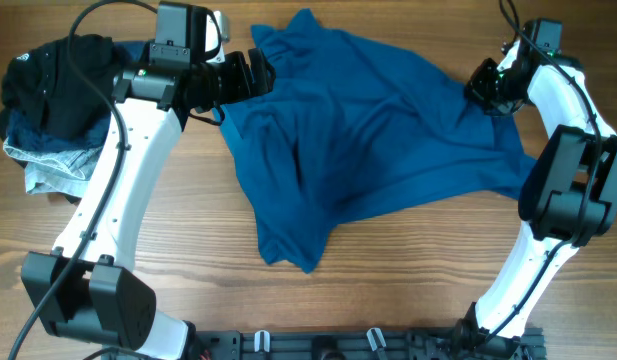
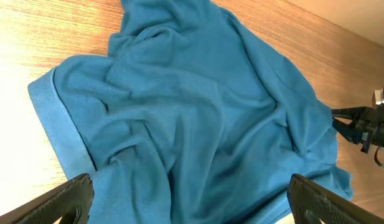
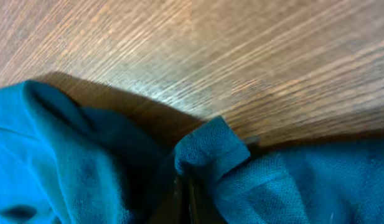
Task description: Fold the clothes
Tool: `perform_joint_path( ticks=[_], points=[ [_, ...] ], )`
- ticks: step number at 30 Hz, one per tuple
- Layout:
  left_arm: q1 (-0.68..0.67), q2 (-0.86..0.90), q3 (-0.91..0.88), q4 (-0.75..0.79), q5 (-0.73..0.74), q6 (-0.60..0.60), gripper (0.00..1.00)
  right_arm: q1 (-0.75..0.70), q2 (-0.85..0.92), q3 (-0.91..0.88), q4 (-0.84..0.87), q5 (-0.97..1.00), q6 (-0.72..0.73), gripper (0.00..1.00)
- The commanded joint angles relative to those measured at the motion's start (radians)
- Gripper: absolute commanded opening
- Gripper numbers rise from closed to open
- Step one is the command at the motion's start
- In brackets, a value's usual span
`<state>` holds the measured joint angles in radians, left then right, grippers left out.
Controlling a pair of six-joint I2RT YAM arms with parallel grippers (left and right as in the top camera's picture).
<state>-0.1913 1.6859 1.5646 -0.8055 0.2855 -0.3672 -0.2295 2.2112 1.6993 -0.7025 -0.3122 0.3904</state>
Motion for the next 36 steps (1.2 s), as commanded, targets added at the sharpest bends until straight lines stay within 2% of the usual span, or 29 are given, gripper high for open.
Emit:
perform_joint_path(
  ticks=[1, 5, 9, 18, 30, 35, 36],
  points=[
    [-0.003, 0.003, 0.012, 0.001, -0.006, 0.023, 0.99, 0.006, -0.006, 0.108, -0.02, -0.021, -0.05, 0.04],
    [-0.003, 0.003, 0.012, 0.001, -0.006, 0.023, 0.99, -0.004, -0.024, 0.246, -0.021, -0.01, -0.047, 0.04],
    [-0.003, 0.003, 0.012, 0.0, -0.006, 0.023, 1.0, -0.012, -0.024, 0.333, 0.0, 0.093, -0.049, 0.05],
    [-0.003, 0.003, 0.012, 0.0, -0.006, 0.023, 0.98, -0.033, 0.023, 0.331, 0.185, 0.296, -0.055, 0.04],
    [-0.003, 0.003, 0.012, 0.0, -0.006, 0.023, 0.96, -0.038, 0.256, 0.33, 0.518, 0.3, -0.072, 0.04],
    [-0.003, 0.003, 0.012, -0.029, -0.006, 0.023, 0.95, -0.039, 0.283, 0.33, 0.599, 0.417, -0.077, 0.05],
    [-0.003, 0.003, 0.012, -0.038, -0.006, 0.023, 0.95, -0.039, 0.283, 0.33, 0.614, 0.426, -0.078, 0.29]
  ],
)
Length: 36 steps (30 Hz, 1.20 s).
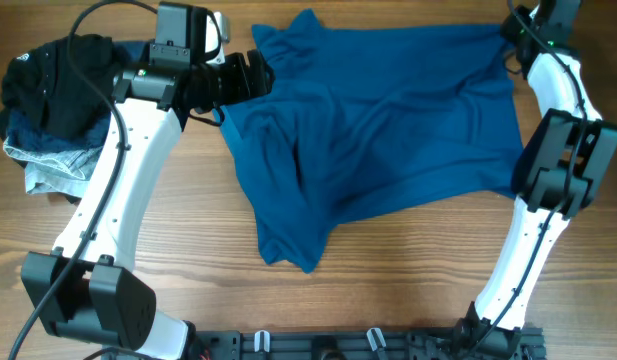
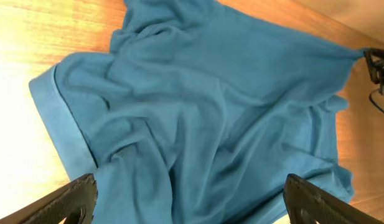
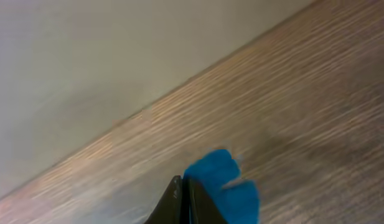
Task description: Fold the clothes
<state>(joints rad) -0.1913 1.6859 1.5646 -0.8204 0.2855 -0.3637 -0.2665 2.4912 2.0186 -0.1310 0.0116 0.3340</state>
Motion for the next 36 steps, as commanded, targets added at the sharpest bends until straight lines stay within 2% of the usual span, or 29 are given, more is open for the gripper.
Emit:
perform_joint_path(
  ticks=[1, 2, 3, 6, 8, 15, 20, 24, 30, 36],
  points=[
    [-0.003, 0.003, 0.012, -0.026, -0.006, 0.02, 0.95, -0.002, 0.001, 0.011, 0.063, 0.097, -0.034, 0.74],
    [-0.003, 0.003, 0.012, -0.026, -0.006, 0.019, 0.95, -0.002, -0.003, 0.011, 0.071, 0.093, -0.047, 0.97],
    [-0.003, 0.003, 0.012, -0.025, -0.006, 0.019, 0.95, -0.002, -0.012, 0.011, 0.07, 0.093, -0.047, 0.99],
    [-0.003, 0.003, 0.012, -0.023, -0.006, 0.019, 0.95, -0.002, -0.054, 0.011, 0.018, 0.089, -0.045, 1.0],
    [-0.003, 0.003, 0.012, -0.023, -0.006, 0.019, 0.95, -0.002, -0.109, 0.011, -0.081, 0.057, -0.045, 0.99],
    [-0.003, 0.003, 0.012, -0.023, 0.025, 0.016, 0.98, -0.002, -0.352, 0.011, -0.607, -0.174, -0.023, 1.0],
    [-0.002, 0.003, 0.012, -0.034, 0.036, 0.016, 1.0, -0.021, -0.454, 0.01, -1.027, -0.145, 0.124, 1.0],
    [0.02, 0.003, 0.012, -0.046, 0.036, 0.016, 1.0, -0.055, -0.493, 0.002, -1.27, -0.121, 0.126, 0.99],
    [0.071, 0.003, 0.012, -0.126, 0.036, 0.017, 1.0, -0.113, -0.641, -0.057, -1.366, -0.106, 0.111, 0.95],
    [0.099, 0.003, 0.012, -0.153, 0.034, 0.02, 1.0, -0.137, -0.863, -0.241, -1.337, 0.013, 0.145, 0.99]
  ],
)
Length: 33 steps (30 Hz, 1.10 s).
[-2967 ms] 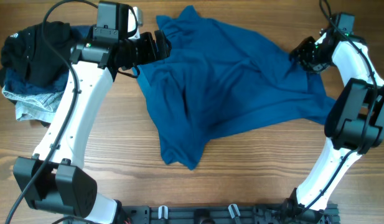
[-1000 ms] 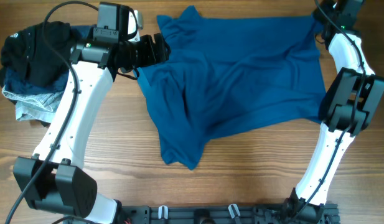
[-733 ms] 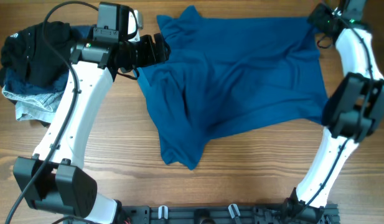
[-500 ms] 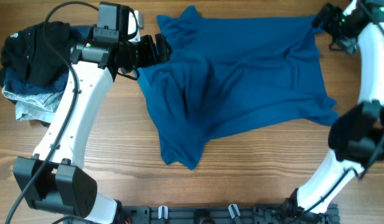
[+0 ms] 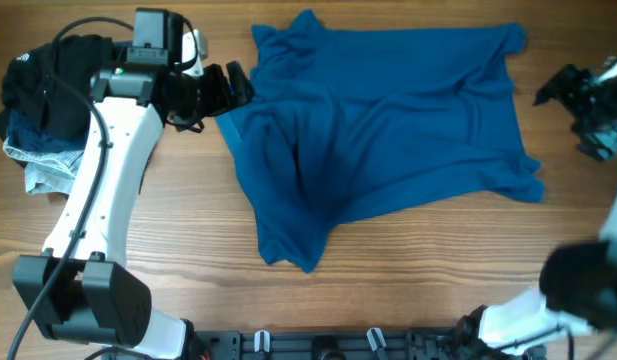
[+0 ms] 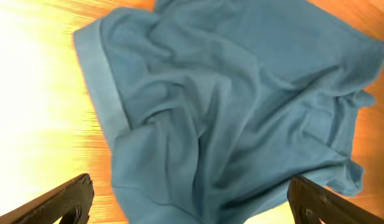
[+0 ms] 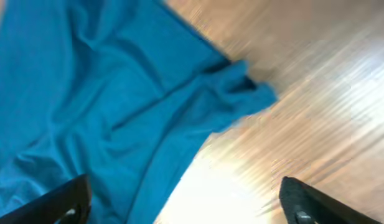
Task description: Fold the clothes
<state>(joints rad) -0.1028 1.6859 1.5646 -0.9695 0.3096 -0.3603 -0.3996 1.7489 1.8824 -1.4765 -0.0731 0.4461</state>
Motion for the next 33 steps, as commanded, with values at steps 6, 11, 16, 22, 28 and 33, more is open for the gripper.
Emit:
perform_joint_path(
  ticks=[6, 11, 16, 22, 28, 33],
  points=[
    [0.011, 0.003, 0.012, 0.008, 0.007, 0.017, 1.0, -0.062, -0.158, -0.421, 0.162, 0.06, 0.076, 0.99],
    [0.011, 0.003, 0.012, 0.006, 0.008, 0.017, 1.0, -0.125, -0.158, -0.592, 0.377, -0.007, 0.065, 0.97],
    [0.01, 0.003, 0.012, 0.003, 0.008, 0.017, 1.0, -0.13, -0.154, -0.676, 0.545, -0.04, 0.035, 0.89],
    [0.01, 0.003, 0.012, -0.024, 0.008, 0.017, 1.0, -0.13, -0.141, -0.748, 0.637, -0.04, 0.025, 0.73],
    [0.01, 0.003, 0.012, -0.033, 0.008, 0.017, 1.0, -0.13, -0.134, -0.819, 0.718, -0.04, 0.025, 0.64],
    [0.01, 0.003, 0.012, -0.043, 0.008, 0.017, 1.0, -0.13, -0.134, -0.896, 0.833, -0.04, 0.026, 0.59]
  ],
)
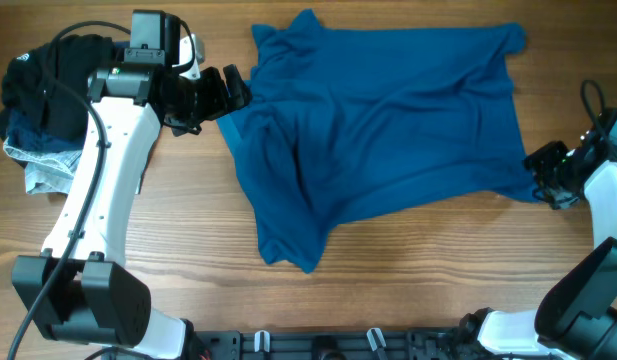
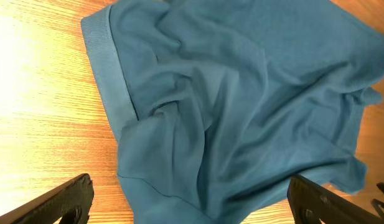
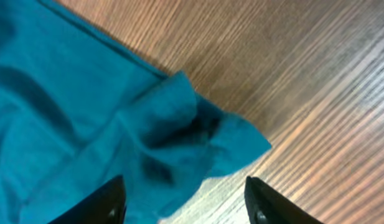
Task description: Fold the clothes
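A blue shirt [image 1: 378, 130] lies spread and wrinkled across the middle of the wooden table [image 1: 438, 270]. My left gripper [image 1: 233, 88] is open at the shirt's left edge; in the left wrist view its gripper [image 2: 192, 208] looks down over the blue shirt [image 2: 229, 99], with nothing between the fingers. My right gripper [image 1: 541, 178] is open beside the shirt's near right corner. In the right wrist view that crumpled corner [image 3: 198, 130] lies just ahead of the open gripper [image 3: 185, 205].
A pile of other clothes [image 1: 48, 100], black on top with a blue and a grey piece under it, sits at the far left behind my left arm. Bare wood shows in front of the shirt and to its right.
My right gripper, still open, has moved from the far right toward the front and now sits at the shirt's near right corner. The left gripper and the shirt have hardly moved.
My right gripper was first shut on the shirt's bunched right edge. Then it held that edge at the back right, the shirt stretched wide. Later it was open and clear of the cloth, and now it is at the near right corner. The left gripper stayed open.
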Tool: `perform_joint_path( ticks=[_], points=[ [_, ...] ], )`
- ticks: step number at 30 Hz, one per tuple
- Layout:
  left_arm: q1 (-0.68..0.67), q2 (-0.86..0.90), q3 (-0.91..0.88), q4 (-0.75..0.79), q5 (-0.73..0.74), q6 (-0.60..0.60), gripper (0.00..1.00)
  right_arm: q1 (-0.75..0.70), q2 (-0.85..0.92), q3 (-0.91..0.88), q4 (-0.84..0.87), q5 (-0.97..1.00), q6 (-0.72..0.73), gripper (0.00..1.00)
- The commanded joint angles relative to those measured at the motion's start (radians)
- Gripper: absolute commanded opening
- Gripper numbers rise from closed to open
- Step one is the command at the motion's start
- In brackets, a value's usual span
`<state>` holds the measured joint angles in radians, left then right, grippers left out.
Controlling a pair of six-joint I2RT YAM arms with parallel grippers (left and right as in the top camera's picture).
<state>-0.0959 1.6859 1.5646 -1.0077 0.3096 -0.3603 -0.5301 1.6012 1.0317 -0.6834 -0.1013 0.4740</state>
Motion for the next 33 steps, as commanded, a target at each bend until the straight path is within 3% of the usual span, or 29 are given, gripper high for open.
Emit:
perform_joint_path(
  ticks=[1, 8, 16, 20, 23, 28, 31, 33],
  points=[
    [0.003, 0.003, 0.012, -0.005, 0.008, 0.017, 1.0, 0.0, 0.014, -0.064, 0.064, -0.012, -0.002, 0.59],
    [0.003, 0.003, 0.012, -0.004, 0.008, 0.017, 1.0, 0.0, 0.014, -0.122, 0.168, -0.012, -0.002, 0.51],
    [0.003, 0.003, 0.012, -0.012, 0.008, 0.017, 1.0, 0.0, 0.014, -0.126, 0.181, -0.011, -0.001, 0.17],
    [0.003, 0.003, 0.012, -0.015, 0.008, 0.017, 1.0, 0.0, 0.014, -0.137, 0.187, -0.011, -0.001, 0.18],
    [0.003, 0.003, 0.012, -0.018, 0.007, 0.017, 1.0, 0.0, 0.014, -0.151, 0.198, -0.011, -0.001, 0.33],
    [0.003, 0.003, 0.012, -0.019, 0.007, 0.017, 1.0, 0.0, 0.032, -0.154, 0.206, -0.012, 0.0, 0.44],
    [0.003, 0.003, 0.012, -0.019, 0.007, 0.017, 1.0, 0.0, 0.034, -0.154, 0.206, -0.011, 0.0, 0.32],
    [0.003, 0.003, 0.012, -0.019, 0.007, 0.017, 1.0, 0.0, 0.034, -0.154, 0.206, -0.013, 0.003, 0.11]
  ],
)
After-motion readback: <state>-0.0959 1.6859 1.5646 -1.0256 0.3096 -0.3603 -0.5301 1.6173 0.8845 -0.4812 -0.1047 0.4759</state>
